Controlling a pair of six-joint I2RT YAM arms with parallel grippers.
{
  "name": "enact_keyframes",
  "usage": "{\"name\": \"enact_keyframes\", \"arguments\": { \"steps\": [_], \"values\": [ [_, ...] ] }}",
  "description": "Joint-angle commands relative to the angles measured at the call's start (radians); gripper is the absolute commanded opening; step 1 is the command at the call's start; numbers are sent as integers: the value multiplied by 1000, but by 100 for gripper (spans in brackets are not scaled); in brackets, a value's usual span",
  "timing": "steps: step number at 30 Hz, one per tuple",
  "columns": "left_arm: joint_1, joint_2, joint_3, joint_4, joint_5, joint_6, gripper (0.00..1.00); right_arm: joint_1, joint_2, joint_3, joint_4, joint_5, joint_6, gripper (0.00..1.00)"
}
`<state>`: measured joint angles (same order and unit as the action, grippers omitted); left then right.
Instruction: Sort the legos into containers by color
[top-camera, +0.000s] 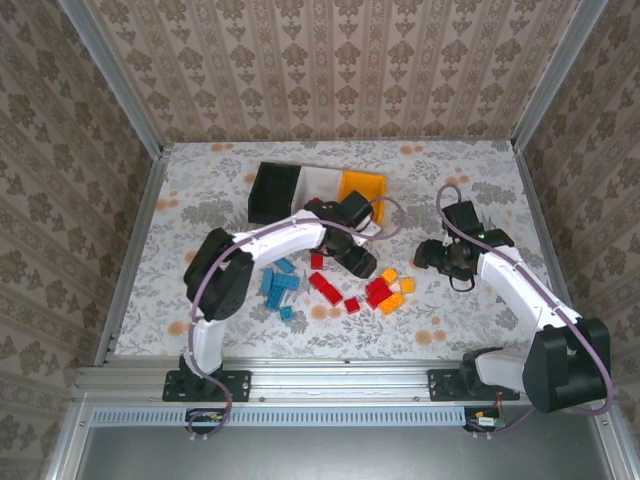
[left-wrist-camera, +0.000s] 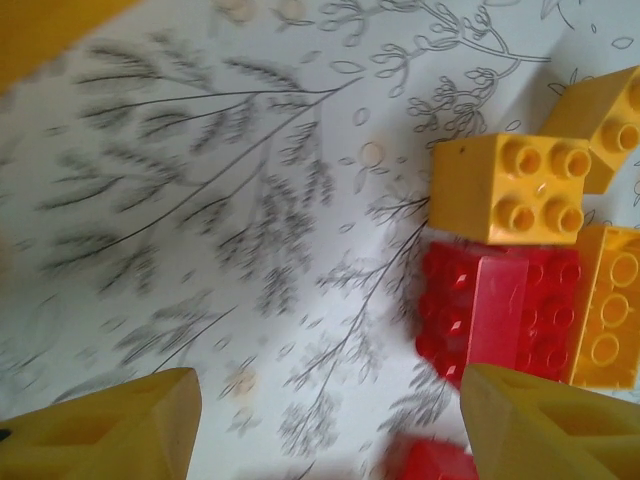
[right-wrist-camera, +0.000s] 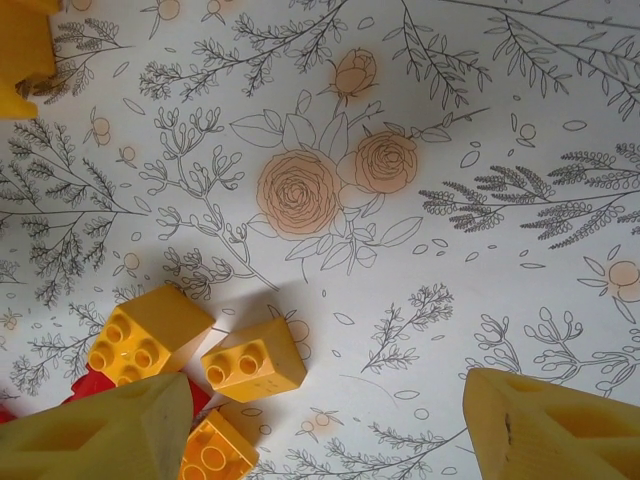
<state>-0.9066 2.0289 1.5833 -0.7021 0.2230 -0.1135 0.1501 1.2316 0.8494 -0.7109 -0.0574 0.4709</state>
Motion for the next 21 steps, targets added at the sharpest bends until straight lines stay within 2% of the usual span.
{"name": "enact_keyframes", "arguments": {
  "steps": [1, 7, 21],
  "values": [
    [-27, 39, 78, -15, 34, -10, 70, -15, -16, -23, 10, -46, -11, 73],
    [-48, 100, 102, -27, 58, -5, 70, -36, -13, -35, 21, -64, -23, 73],
    [-65, 132, 72, 0, 111, -20, 68, -46, 10, -33, 40, -78, -25, 74]
  ]
}}
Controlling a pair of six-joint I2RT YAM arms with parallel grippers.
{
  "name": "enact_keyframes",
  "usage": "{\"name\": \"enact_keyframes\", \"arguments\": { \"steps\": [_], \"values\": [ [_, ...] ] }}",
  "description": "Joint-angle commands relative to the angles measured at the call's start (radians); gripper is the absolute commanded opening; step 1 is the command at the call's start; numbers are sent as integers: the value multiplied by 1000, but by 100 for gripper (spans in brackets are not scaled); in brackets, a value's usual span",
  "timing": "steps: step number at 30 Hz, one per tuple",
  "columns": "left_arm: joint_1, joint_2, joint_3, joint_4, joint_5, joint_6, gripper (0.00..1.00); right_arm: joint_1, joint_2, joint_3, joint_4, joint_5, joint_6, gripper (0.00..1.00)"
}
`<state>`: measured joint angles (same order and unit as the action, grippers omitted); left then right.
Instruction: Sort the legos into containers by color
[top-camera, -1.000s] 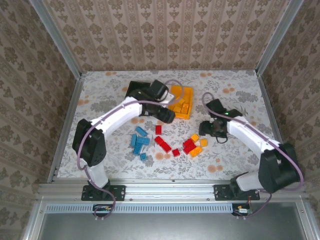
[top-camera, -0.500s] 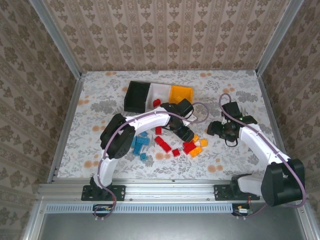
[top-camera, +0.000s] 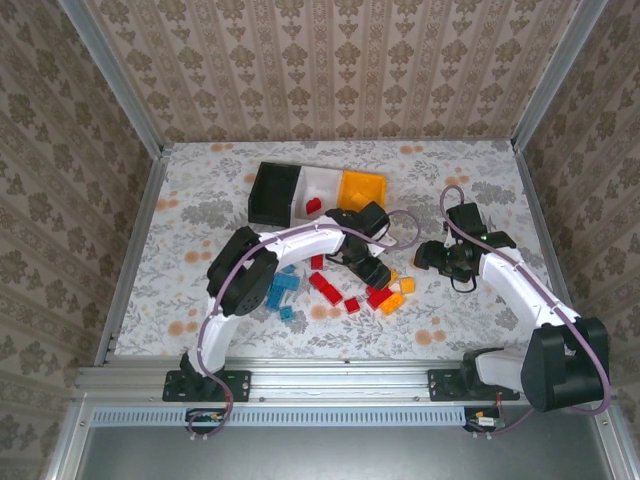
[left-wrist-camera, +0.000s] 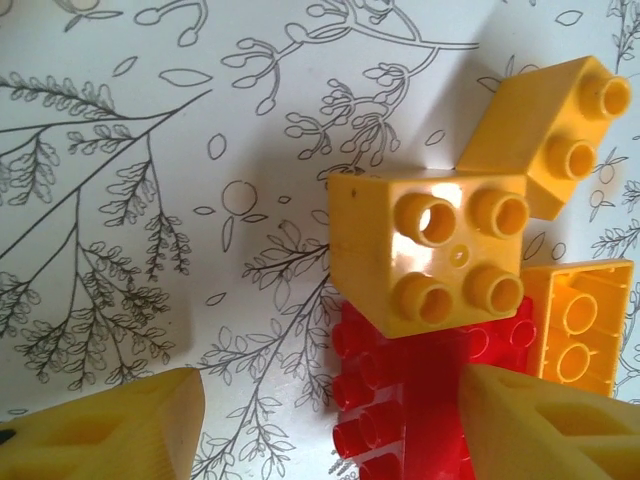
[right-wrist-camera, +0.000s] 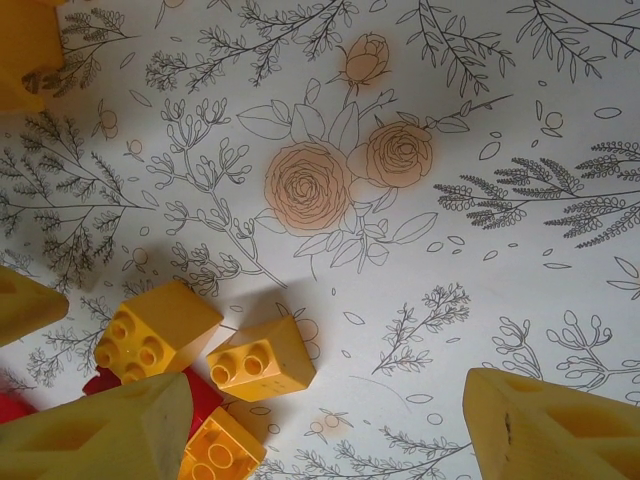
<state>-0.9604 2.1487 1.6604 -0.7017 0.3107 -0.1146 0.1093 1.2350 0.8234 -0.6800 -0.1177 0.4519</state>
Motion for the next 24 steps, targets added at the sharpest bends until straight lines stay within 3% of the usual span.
{"name": "enact_keyframes", "arguments": {
  "steps": [1, 6, 16, 24],
  "values": [
    [-11, 13, -10, 2, 24, -20, 68, -5, 7, -7, 8, -18, -7, 73],
    [-9, 21, -28, 0, 8, -21, 62, -5, 5, -6, 11, -28, -1, 73],
    [5, 25, -35, -5, 2, -19, 28, -5, -2, -5, 17, -37, 10, 73],
    [52, -75, -69, -39, -31, -22, 18, -5, -5, -2, 19, -39, 15, 73]
  ]
}}
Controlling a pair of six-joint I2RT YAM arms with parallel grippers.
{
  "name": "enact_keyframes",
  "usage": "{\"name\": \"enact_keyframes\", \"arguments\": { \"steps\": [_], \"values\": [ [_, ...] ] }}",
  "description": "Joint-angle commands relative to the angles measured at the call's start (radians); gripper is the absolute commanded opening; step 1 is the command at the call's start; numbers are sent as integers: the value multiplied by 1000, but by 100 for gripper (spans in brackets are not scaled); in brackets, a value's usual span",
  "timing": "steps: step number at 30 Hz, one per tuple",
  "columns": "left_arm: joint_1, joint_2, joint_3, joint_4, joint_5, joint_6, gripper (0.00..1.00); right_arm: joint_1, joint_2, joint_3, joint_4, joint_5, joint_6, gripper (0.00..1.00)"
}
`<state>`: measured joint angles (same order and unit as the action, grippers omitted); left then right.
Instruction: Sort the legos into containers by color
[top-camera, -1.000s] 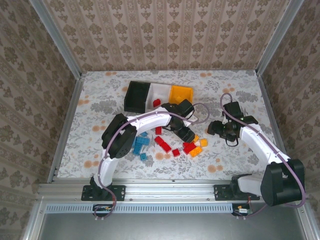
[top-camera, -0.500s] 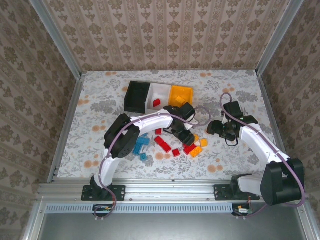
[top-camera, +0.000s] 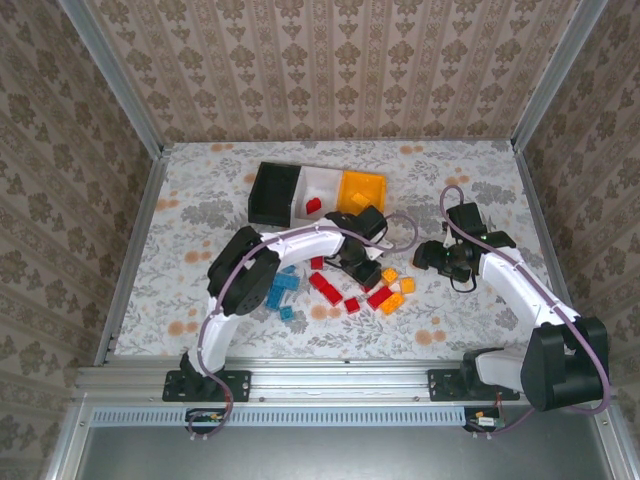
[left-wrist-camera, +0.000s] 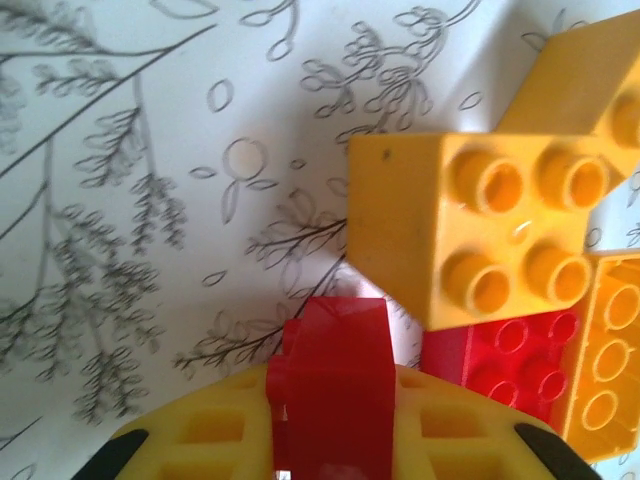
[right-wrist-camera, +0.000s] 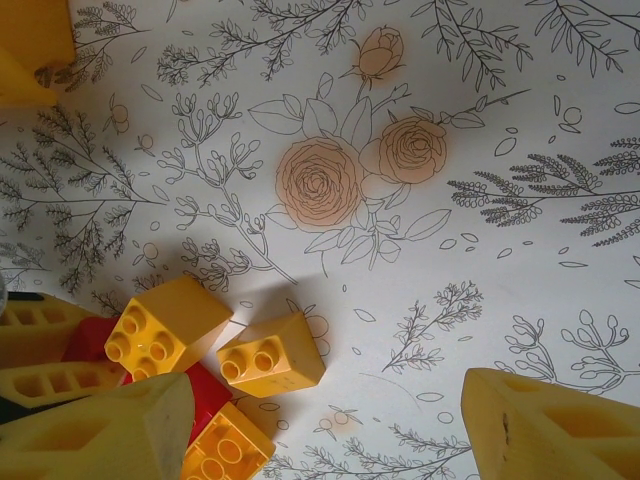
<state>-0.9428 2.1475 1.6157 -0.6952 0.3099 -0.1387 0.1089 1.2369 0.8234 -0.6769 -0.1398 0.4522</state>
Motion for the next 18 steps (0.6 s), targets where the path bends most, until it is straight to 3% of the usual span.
{"name": "enact_keyframes", "arguments": {
  "steps": [1, 9, 13, 18],
  "values": [
    [51, -105, -34, -55, -45, 4, 18, -5, -5, -3, 17, -19, 15, 73],
    [282, -287, -6, -126, -169, 24, 21, 9, 6, -36, 60, -45, 41, 72],
    [391, -203, 158, -163, -176, 36, 21, 49, 29, -44, 80, -45, 61, 72],
    [451, -29, 380, -213, -177, 55, 22, 114, 45, -33, 53, -32, 64, 72]
  ]
}}
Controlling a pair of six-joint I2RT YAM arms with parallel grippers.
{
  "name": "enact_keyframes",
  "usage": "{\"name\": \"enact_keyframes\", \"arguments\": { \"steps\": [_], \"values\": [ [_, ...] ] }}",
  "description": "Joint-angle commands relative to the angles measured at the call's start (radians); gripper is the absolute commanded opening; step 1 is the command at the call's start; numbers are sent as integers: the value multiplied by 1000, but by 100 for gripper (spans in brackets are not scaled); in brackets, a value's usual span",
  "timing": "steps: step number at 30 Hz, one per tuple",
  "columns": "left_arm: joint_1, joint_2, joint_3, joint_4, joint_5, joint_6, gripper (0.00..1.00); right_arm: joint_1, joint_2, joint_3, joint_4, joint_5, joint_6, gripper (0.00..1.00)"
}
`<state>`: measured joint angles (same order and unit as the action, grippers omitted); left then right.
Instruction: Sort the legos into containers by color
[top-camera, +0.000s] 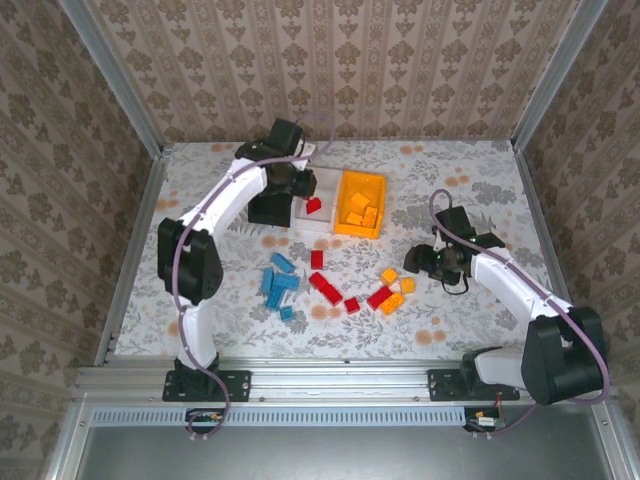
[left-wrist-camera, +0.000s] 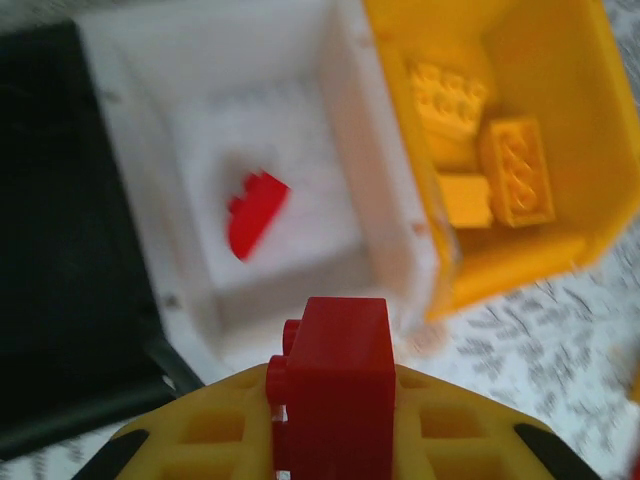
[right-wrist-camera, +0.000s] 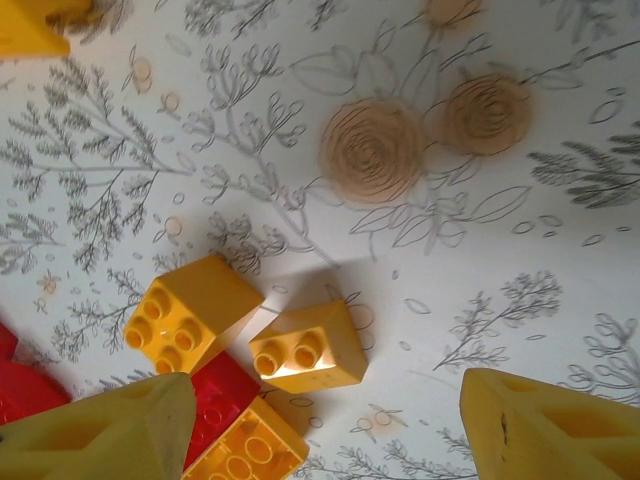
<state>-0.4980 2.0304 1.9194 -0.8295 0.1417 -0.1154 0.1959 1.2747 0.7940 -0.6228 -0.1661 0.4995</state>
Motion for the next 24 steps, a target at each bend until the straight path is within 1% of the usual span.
{"name": "enact_keyframes", "arguments": {
  "steps": [1, 5, 9, 10, 11, 13, 16, 20, 24],
  "values": [
    [13, 125, 122, -93, -4, 32, 22, 41, 6, -4, -8, 0, 16, 72],
    [17, 236, 265, -139, 0, 43, 24, 80, -17, -8, -38, 14, 23, 72],
    [16, 325, 374, -193, -8, 50, 31, 101, -41, -15, -52, 18, 33, 72],
    [18, 339, 387, -202, -11, 51, 34, 104, -45, -15, -56, 22, 34, 72],
    [19, 345, 394, -209, -12, 52, 38, 104, -50, -16, -57, 25, 37, 72],
    [19, 335, 391, -215, -14, 53, 50, 104, -59, -18, -62, 30, 36, 72],
    [18, 275, 343, -200, -19, 54, 61, 105, -69, -15, -65, 42, 32, 73],
    [-2, 152, 232, -179, -25, 52, 66, 98, -72, -5, -68, 54, 22, 73],
    [-99, -29, -4, -92, -19, 56, 70, 51, -74, -15, -69, 43, 7, 73]
  ]
}}
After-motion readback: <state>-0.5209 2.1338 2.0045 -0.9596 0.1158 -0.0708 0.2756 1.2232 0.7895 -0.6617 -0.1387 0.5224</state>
